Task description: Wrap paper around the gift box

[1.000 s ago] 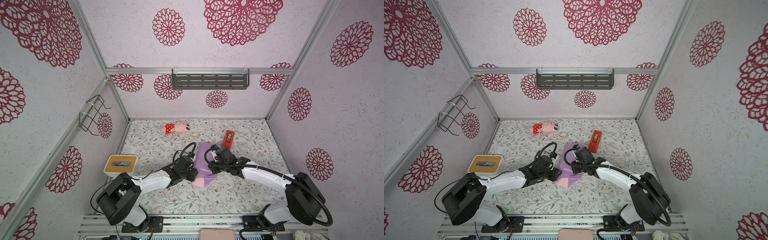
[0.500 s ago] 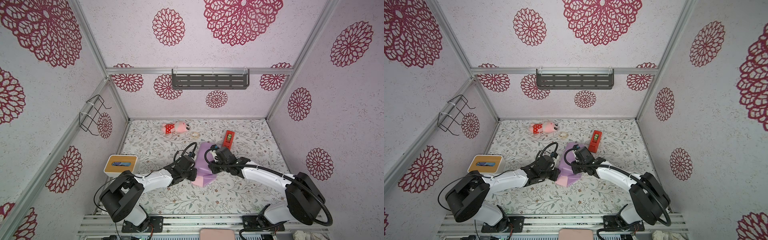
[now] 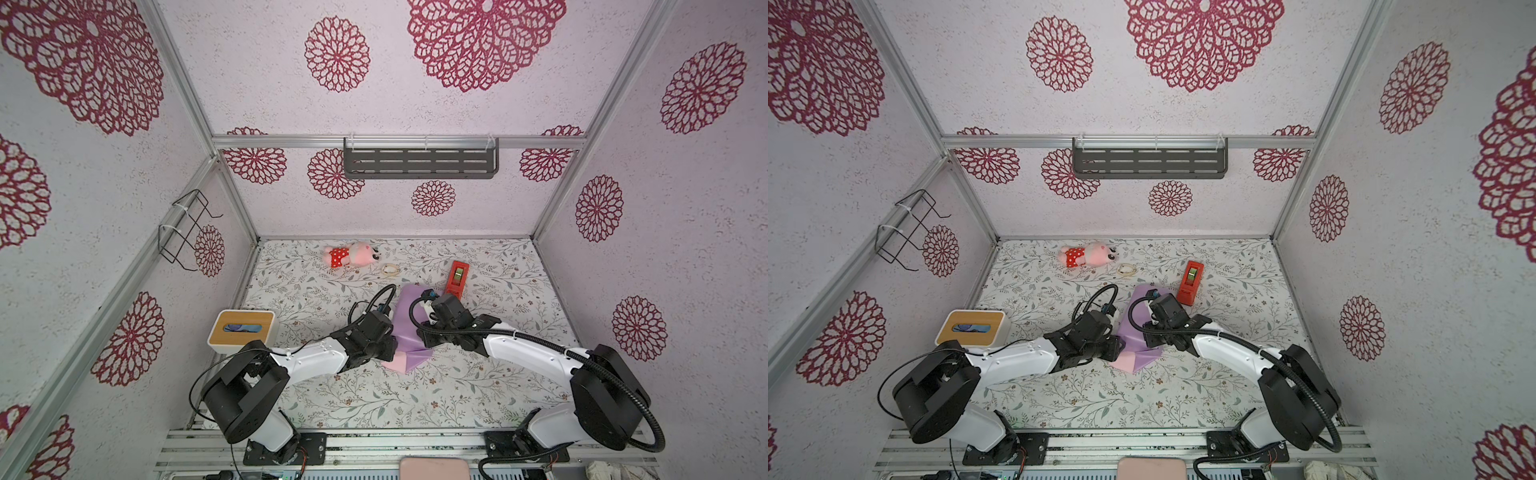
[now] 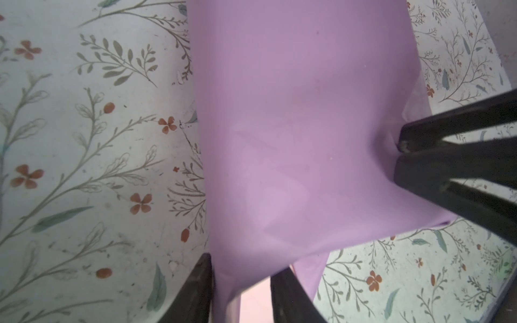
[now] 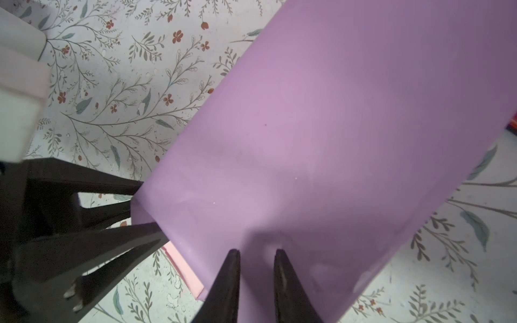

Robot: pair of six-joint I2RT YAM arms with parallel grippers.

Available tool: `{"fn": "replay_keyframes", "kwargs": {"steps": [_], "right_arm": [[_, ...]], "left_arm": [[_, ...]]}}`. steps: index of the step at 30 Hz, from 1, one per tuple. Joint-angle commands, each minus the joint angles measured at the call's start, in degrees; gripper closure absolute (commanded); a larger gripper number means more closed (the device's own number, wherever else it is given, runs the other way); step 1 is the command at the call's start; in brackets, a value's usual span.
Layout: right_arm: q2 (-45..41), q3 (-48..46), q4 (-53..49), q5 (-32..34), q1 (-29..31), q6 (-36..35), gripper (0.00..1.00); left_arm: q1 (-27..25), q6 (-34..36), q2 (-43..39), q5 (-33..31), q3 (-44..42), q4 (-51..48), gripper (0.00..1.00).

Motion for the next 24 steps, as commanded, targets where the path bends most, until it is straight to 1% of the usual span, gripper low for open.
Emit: {"fn": "replay_keyframes", "kwargs": {"steps": [1, 4, 7, 11, 18, 24], "right_arm": [[0.5, -1.0, -0.8, -0.1, -0.2, 0.2, 0.76], [0.6, -0.6, -1.0, -0.2, -0.2, 0.2, 0.76], [0.7, -0.5, -1.0, -0.2, -0.2, 0.2, 0.76], [0.7, -0.6, -0.8, -0.4, -0.2, 0.3, 0.77], [0.7, -0.8, -0.4, -0.5, -0.2, 0.3, 0.77], [0.8, -1.1, 0.1, -0.9, -0.2, 0.8, 0.78]], "left_arm": [[-0.8, -1.8, -2.7, 0.9, -0.4, -1.2, 0.60], [-0.8, -2.3, -4.7, 1.6, -1.4, -1.7, 0.55], [-0.8, -2.8, -6.5, 2.4, -2.3, -1.6, 0.55], [-0.8, -2.2, -6.1, 1.6, -1.2, -2.9, 0.65], [-0.8, -2.2, -4.5, 1.8, 0.0, -2.4, 0.76], [-0.8, -2.8, -3.7, 2.6, 0.5, -1.0, 0.77]]}}
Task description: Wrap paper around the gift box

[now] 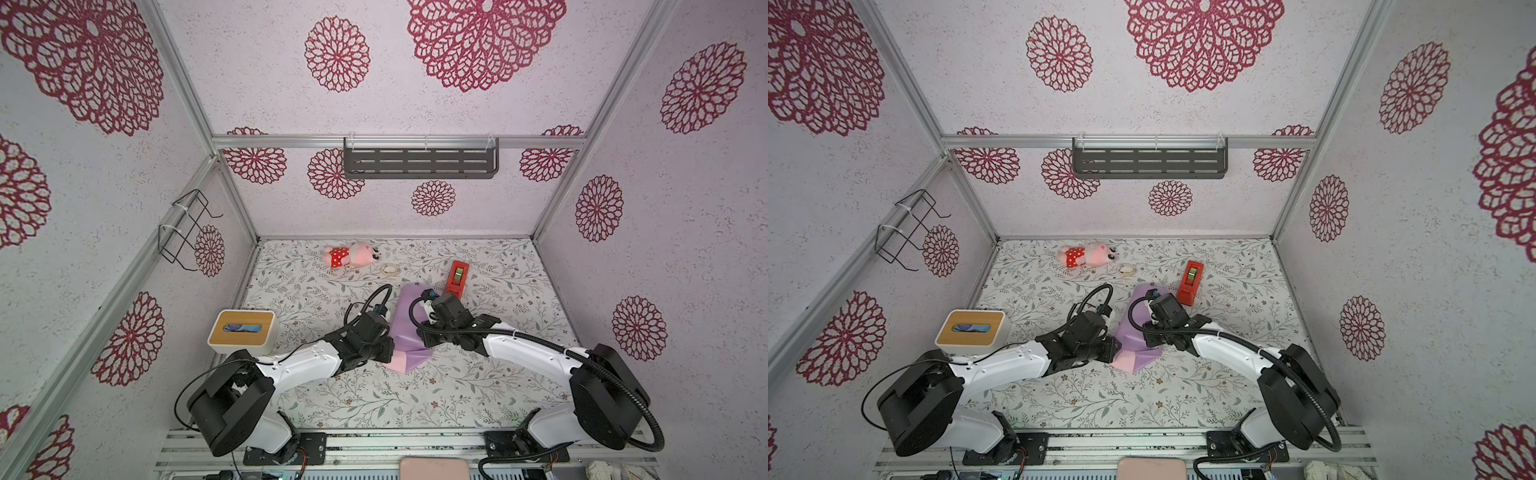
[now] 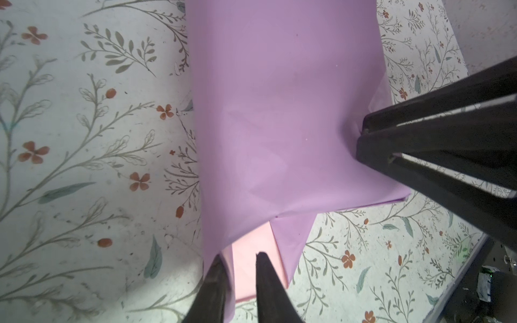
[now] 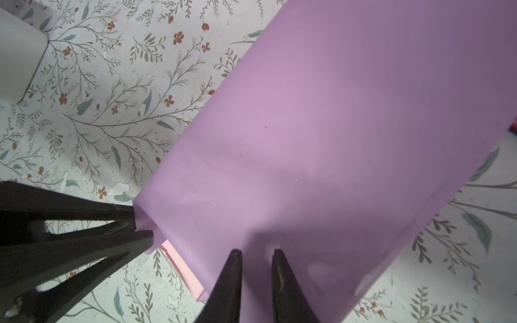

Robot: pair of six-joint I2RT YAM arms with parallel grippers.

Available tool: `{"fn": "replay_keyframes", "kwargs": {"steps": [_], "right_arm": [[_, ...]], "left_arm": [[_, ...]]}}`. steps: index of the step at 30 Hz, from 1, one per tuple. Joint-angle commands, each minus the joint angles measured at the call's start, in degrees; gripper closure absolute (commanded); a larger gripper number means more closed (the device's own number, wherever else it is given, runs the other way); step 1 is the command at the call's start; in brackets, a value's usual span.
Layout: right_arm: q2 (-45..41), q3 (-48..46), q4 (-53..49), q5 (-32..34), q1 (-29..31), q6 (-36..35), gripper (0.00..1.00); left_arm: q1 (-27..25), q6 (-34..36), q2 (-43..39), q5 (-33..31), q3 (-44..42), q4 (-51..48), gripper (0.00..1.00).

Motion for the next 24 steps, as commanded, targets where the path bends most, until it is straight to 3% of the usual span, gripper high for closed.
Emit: {"fn": "replay_keyframes", "kwargs": {"steps": [1, 9, 16, 22, 24], "right_arm": [[0.6, -1.2, -0.4, -0.7, -0.2, 0.8, 0.78], [0.3, -1.5, -0.1, -1.0, -0.2, 1.1, 0.79], [0.3, -1.6, 0.0, -1.1, -0.2, 1.2, 0.79], [0.4, -1.5, -0.1, -1.1, -0.2, 1.0, 0.80], [0.4, -1.5, -0.1, -1.0, -0.2, 1.0, 0.80]], "left_arm": [[-0.7, -0.7, 0.6, 0.7, 1.6, 1.6, 0.77], [-0.7, -0.4, 1.1, 2.2, 2.3, 2.2, 0.76], [-0.1, 0.3, -0.5, -1.3, 1.5, 0.0, 0.65], [1.6, 3.1, -5.2, 2.2, -0.9, 0.2, 0.45], [2.8, 3.9, -8.2, 2.7, -2.6, 0.1, 0.43]]}}
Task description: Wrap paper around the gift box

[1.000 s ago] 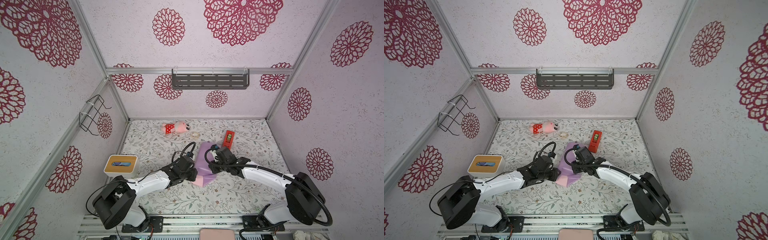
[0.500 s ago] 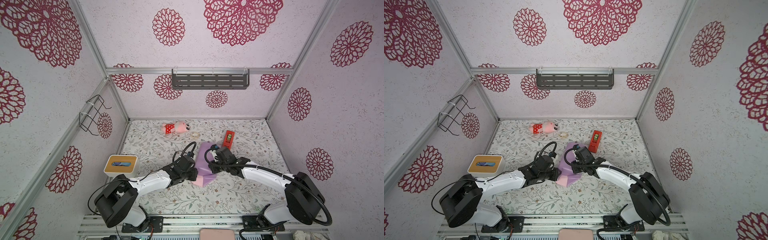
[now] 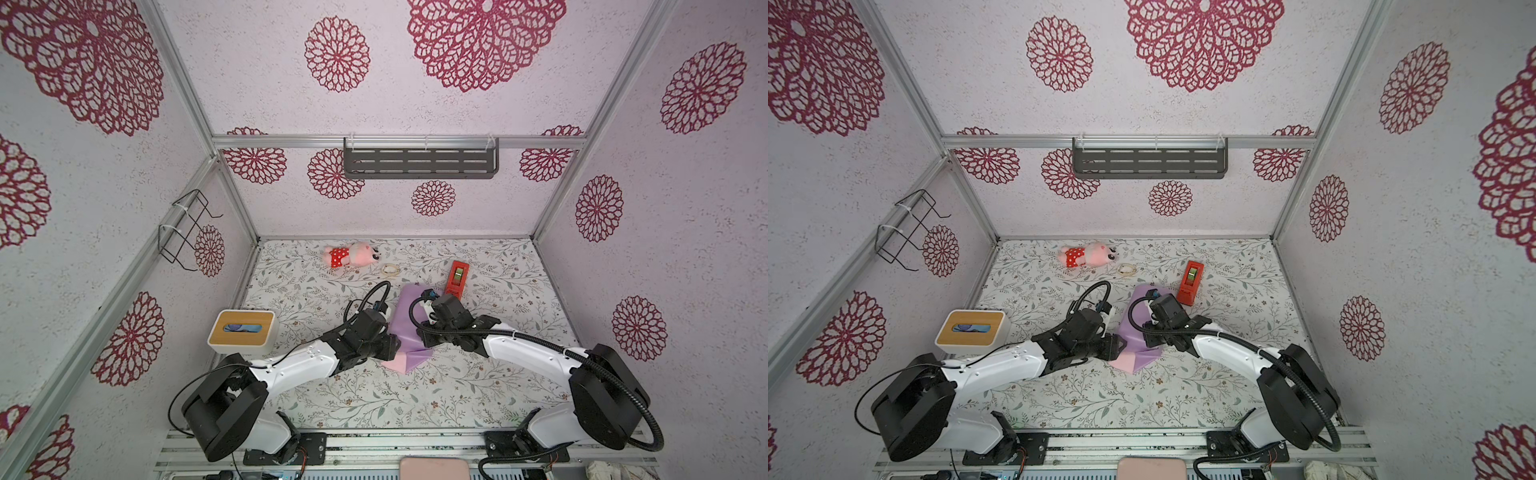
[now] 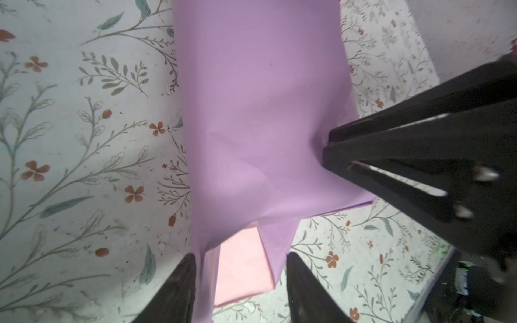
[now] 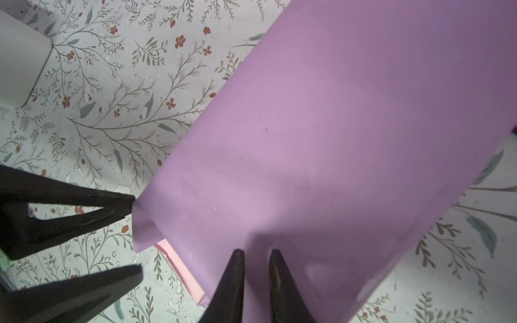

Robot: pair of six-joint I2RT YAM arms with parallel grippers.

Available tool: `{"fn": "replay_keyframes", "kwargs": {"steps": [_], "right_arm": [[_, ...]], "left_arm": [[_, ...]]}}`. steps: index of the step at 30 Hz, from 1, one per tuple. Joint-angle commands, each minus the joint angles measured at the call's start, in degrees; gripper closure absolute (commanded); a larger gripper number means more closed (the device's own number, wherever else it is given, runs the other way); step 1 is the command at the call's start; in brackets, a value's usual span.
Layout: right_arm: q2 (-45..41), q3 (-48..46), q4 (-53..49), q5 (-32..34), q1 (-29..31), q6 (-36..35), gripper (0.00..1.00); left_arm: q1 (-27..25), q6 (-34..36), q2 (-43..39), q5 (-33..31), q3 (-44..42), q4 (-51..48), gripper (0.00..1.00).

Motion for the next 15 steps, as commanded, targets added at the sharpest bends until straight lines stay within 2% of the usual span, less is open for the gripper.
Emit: {"fn": "replay_keyframes", "kwargs": {"steps": [1, 3, 5, 6, 15], "right_arm": [[0.4, -0.8, -1.4, -0.8, -0.2, 0.6, 0.80], [0.5, -0.7, -1.5, -0.8, -0.2, 0.5, 0.80], [0.6, -0.6, -1.5, -0.8, -0.2, 0.6, 0.80], [0.6, -0.7, -1.5, -0.8, -0.2, 0.5, 0.80], [0.9, -0.5, -1.6, -0.8, -0.2, 0.6, 0.81]], "left_arm": [[2.6, 2.0, -5.4, 1.6, -3.0, 0.0, 0.43], [5.6, 1.2, -7.7, 3.0, -5.1, 0.3, 0.52], [8.8, -0.2, -8.0, 4.3, -5.8, -0.1, 0.69], [9.6, -0.6, -7.3, 5.1, -5.4, -0.5, 0.73], [9.0, -1.8, 4.3, 9.1, 1.1, -0.1, 0.88]]}}
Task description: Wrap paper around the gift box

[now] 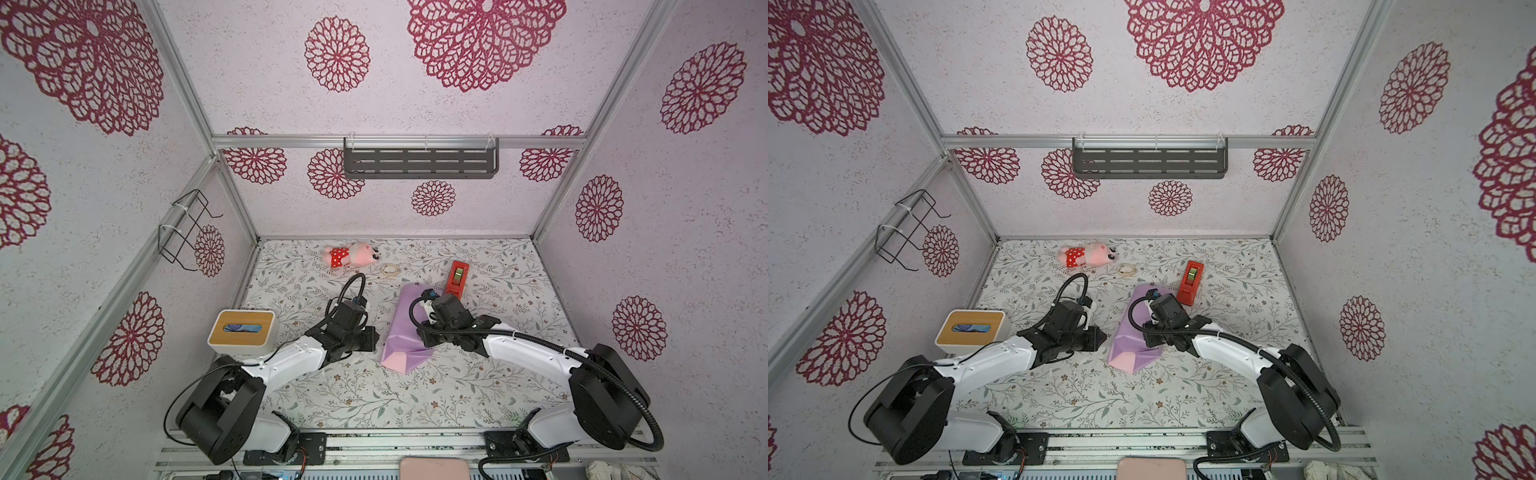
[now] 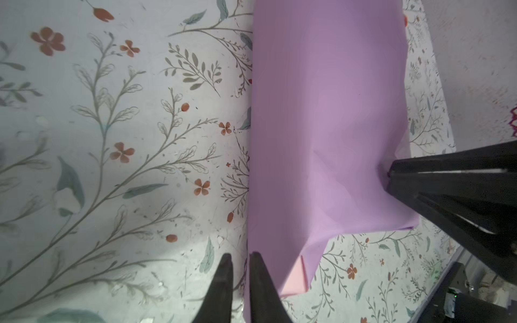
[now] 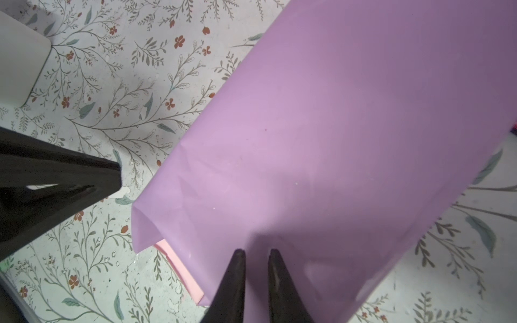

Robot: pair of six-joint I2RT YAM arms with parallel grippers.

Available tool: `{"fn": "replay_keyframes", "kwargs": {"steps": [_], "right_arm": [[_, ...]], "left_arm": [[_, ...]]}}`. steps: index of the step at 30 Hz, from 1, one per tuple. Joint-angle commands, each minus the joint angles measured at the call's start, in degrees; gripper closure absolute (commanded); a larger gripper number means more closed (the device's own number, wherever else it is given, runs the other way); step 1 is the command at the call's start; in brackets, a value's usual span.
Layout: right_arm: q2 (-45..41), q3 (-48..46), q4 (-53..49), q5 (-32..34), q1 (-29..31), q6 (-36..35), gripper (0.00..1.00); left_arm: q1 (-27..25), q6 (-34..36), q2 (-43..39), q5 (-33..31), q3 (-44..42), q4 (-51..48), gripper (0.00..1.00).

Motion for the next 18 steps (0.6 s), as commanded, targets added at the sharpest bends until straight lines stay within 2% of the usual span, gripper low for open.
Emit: {"fn": "replay_keyframes", "kwargs": {"steps": [1, 7, 18], "right_arm": [[0.8, -0.4, -1.6, -0.8, -0.1, 0.6, 0.81], [0.9, -0.5, -1.6, -0.9, -0.1, 0.6, 0.81], [1.0, -0.9, -1.1, -1.3, -0.1, 0.8, 0.83]], "left_arm": [[-1.3, -0.8, 2.0, 2.2, 1.9, 1.4, 0.89], [-3.8, -1.9, 2.9, 1.6, 1.9, 2.5, 0.93], [-5.1, -2.2, 4.1, 0.8, 3.4, 3.2, 0.94]]}}
